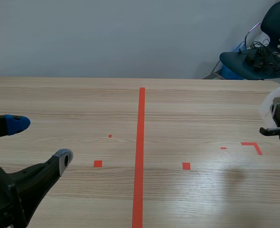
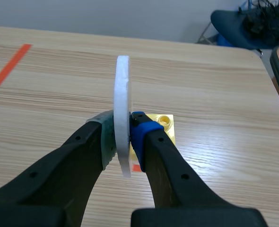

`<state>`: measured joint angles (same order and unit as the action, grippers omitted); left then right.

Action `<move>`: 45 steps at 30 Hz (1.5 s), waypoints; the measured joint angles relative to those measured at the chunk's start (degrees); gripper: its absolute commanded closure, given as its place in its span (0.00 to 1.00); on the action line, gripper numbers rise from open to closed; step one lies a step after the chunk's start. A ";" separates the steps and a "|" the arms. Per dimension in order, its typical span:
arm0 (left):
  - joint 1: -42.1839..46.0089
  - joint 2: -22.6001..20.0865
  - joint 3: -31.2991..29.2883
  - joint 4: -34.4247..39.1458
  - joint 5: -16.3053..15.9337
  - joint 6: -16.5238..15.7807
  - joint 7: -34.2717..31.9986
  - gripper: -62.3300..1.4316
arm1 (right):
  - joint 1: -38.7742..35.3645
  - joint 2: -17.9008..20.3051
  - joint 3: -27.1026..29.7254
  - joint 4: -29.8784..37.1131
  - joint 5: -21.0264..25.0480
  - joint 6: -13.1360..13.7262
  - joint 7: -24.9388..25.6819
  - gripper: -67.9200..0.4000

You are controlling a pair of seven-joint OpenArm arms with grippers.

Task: Do the leaf sorting experiment

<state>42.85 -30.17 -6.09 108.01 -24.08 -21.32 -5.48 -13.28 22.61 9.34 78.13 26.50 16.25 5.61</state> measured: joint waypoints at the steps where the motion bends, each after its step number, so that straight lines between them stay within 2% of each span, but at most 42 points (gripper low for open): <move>1: 0.00 0.00 0.00 0.00 -0.02 0.00 0.00 0.00 | 1.77 0.55 -0.07 -3.39 0.11 0.74 0.04 0.94; 5: 0.00 0.00 0.00 0.00 -0.02 0.00 -0.02 0.00 | 7.69 1.57 -0.59 -14.58 0.46 2.97 0.07 0.94; 9: 0.00 0.00 0.00 0.00 -0.02 0.00 0.00 0.00 | 11.96 1.53 -1.07 -20.52 0.39 3.02 0.33 0.94; 17: 0.00 0.00 0.00 0.00 0.00 0.00 0.00 0.00 | 15.78 1.53 -1.38 -29.55 0.39 3.02 4.81 0.94; 23: 0.00 0.00 0.00 0.00 0.00 0.00 0.00 0.00 | 14.99 1.53 -2.47 -31.04 0.35 3.04 4.46 0.93; 26: 0.00 0.00 0.00 0.00 0.00 0.00 0.00 0.00 | 14.99 1.53 -2.47 -31.04 0.35 3.02 4.46 0.79; 31: 0.00 0.00 0.00 0.00 0.00 0.00 0.00 0.00 | 14.51 1.60 -2.47 -31.04 0.37 3.19 5.16 0.47; 32: 0.00 0.00 0.00 0.00 0.00 0.00 0.00 0.00 | 14.43 1.70 -2.47 -31.04 0.35 3.89 5.66 0.43; 36: 0.00 0.00 0.00 0.00 0.02 0.00 0.02 0.00 | 13.97 3.89 -2.47 -29.97 0.35 9.55 7.65 0.30; 40: 0.00 0.00 0.00 0.00 0.02 0.00 0.00 0.00 | 13.25 8.61 -2.45 -22.64 0.52 12.20 6.60 0.21; 42: 0.00 0.00 0.00 0.00 0.02 0.00 0.00 0.00 | 13.25 10.95 -2.29 -16.81 1.14 13.27 2.75 0.15; 45: 0.00 0.00 0.00 0.00 0.02 0.00 0.00 0.00 | 12.83 13.31 -2.29 -7.23 5.16 14.97 -2.78 0.12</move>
<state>42.85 -30.17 -6.09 108.01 -24.05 -21.32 -5.48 -0.45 35.92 7.05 70.89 31.66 31.22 2.83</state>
